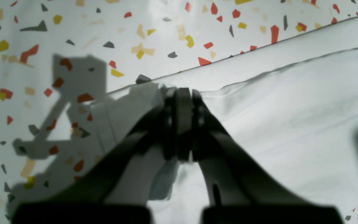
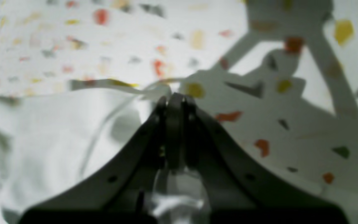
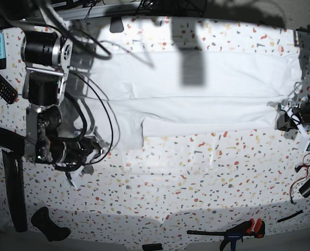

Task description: Fold the T-shirt properly

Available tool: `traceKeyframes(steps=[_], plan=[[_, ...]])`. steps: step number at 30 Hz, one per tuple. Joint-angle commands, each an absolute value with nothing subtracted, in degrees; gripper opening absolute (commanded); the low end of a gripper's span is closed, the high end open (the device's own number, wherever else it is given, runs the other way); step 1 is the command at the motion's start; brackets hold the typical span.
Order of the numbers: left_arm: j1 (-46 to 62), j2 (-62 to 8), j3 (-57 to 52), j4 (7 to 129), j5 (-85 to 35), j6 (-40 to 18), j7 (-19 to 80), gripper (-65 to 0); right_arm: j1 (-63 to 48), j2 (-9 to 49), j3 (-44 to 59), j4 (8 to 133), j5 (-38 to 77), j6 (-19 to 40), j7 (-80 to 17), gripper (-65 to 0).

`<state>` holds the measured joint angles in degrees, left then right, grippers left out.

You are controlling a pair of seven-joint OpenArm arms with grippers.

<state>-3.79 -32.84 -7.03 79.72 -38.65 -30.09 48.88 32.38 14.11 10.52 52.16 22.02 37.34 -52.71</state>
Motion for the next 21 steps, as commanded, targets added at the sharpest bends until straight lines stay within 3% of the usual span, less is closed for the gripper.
traceKeyframes(steps=[1,13,21], plan=[[-4.78,-34.15,-7.46,80.62,-39.53,-30.24,47.92,-65.0,34.41,14.61,10.63,54.63,22.98,37.82,-52.95,-65.0],[-4.75,-34.15,-7.46,80.82,-39.51,-30.24,47.42,-65.0,29.85,14.83,10.63,70.04,28.21,39.88,-60.64,-65.0],[-2.66,-34.17,-7.46,87.35,-39.05,-30.24,47.13,-65.0,14.04,15.27,10.66,95.15,28.95,40.0,-60.03,-65.0]])
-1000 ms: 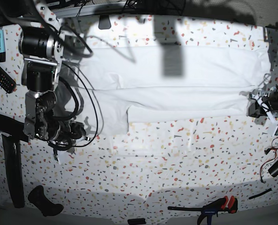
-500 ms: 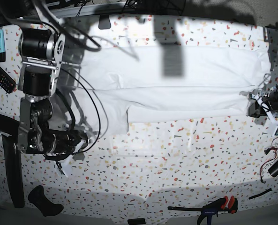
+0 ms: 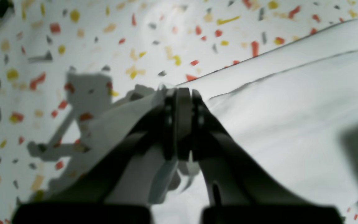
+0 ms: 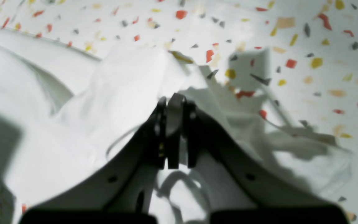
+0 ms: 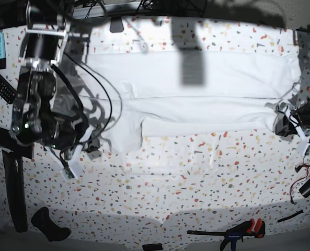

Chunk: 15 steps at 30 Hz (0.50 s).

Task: Fold the T-shirt properly
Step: 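Lift the shirt's edge with both grippers and fold it over the body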

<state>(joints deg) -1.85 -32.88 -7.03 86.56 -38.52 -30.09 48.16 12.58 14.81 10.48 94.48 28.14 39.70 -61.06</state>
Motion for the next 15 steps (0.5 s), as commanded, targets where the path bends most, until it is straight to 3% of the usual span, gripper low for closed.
traceKeyframes(steps=[1,15], plan=[[-1.83,-34.17,-7.46,88.53,-39.03,-30.24,47.11,-65.0,11.86,15.25,10.85,98.45,28.95,40.0,-60.01,-65.0],[7.42,-34.2,-7.49,98.19,-37.32,-30.22,47.66,-65.0,-17.45,15.25,26.2,123.83,28.99,40.0,-56.55,-65.0]])
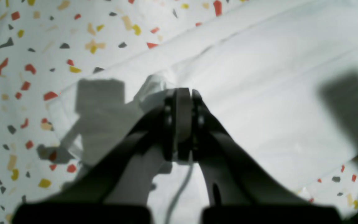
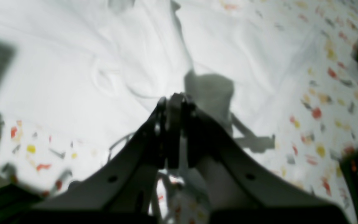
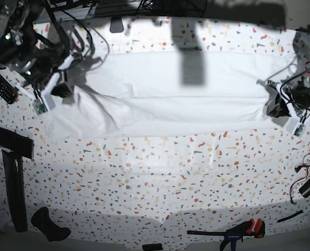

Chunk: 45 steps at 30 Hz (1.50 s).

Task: Fold the T-shirt properly
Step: 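Lift the shirt's edge with both grippers and fold it over the body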

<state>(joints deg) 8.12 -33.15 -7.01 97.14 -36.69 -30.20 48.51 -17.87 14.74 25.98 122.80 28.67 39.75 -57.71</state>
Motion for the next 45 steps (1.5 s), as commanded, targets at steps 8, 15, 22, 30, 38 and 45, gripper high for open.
traceKeyframes(steps=[8,15,22,30,38,45], plan=[[11.53,-34.48,-8.71,103.22,-32.42,-30.24,47.94,-65.0,-23.07,15.25,33.28,124.4,29.21,40.0,-54.39,-65.0],[16.45,-34.48,-13.28,103.33,-31.44,-30.35,47.83,-65.0,-23.7,15.22,33.32,124.4,29.19,40.0,-54.24,-65.0],[23.64,-34.46,-15.44,103.24,-26.37,-31.53,44.6,-65.0,-23.7,15.22,33.32,124.38,29.19,40.0,-54.24,-65.0],[26.65,-34.48,-15.44,103.04,-21.65,-31.51,44.21,-65.0,-23.7,15.25,33.32,124.29,28.91,40.0,-54.22,-65.0],[26.68,-34.48,-15.44,103.04,-18.87,-28.67,43.24,-65.0,-23.68,16.53,33.3,119.37,26.61,40.0,-50.13,-65.0],[26.68,-34.48,-15.44,103.04,-14.33,-28.67,43.68,-65.0,-23.66,19.57,33.3,113.82,26.63,40.0,-47.97,-65.0]])
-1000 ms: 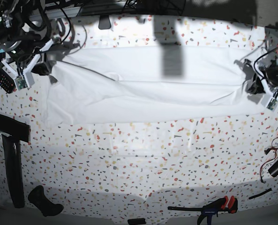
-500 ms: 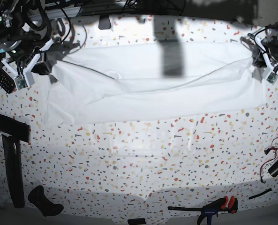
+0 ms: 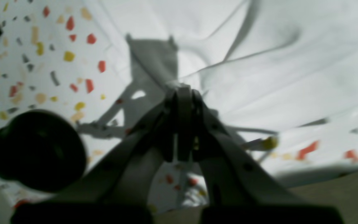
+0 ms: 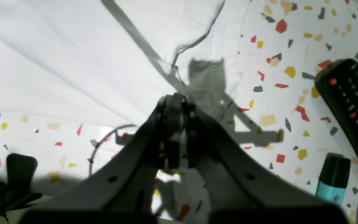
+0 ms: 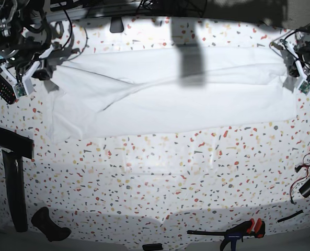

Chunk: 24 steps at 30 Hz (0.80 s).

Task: Fold the T-shirt properly
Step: 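Lift the shirt's edge with both grippers and fold it over the body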

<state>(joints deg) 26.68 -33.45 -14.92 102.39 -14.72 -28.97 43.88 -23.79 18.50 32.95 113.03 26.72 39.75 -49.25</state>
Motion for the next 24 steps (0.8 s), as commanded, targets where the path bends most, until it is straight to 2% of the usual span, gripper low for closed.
traceKeyframes(steps=[1,6,15,24], plan=[[26.68,-34.48,-15.44,103.04,-13.37,-28.58,43.68,-65.0,-23.66,19.73,33.3,113.51,26.61,40.0,-47.79,-65.0],[26.68,-34.48,-15.44,103.04,-11.99,-25.65,43.66,-65.0,-23.66,19.84,33.3,113.47,26.63,40.0,-46.87,-65.0],[26.68,-34.46,-15.44,103.04,-12.03,-25.67,43.66,-65.0,-29.19,20.18,30.5,113.49,32.77,40.0,-50.17,-65.0],[26.68,-34.46,-15.44,103.04,-12.05,-25.65,43.24,-65.0,-32.08,32.42,23.4,113.47,14.98,40.0,-47.37,-65.0]])
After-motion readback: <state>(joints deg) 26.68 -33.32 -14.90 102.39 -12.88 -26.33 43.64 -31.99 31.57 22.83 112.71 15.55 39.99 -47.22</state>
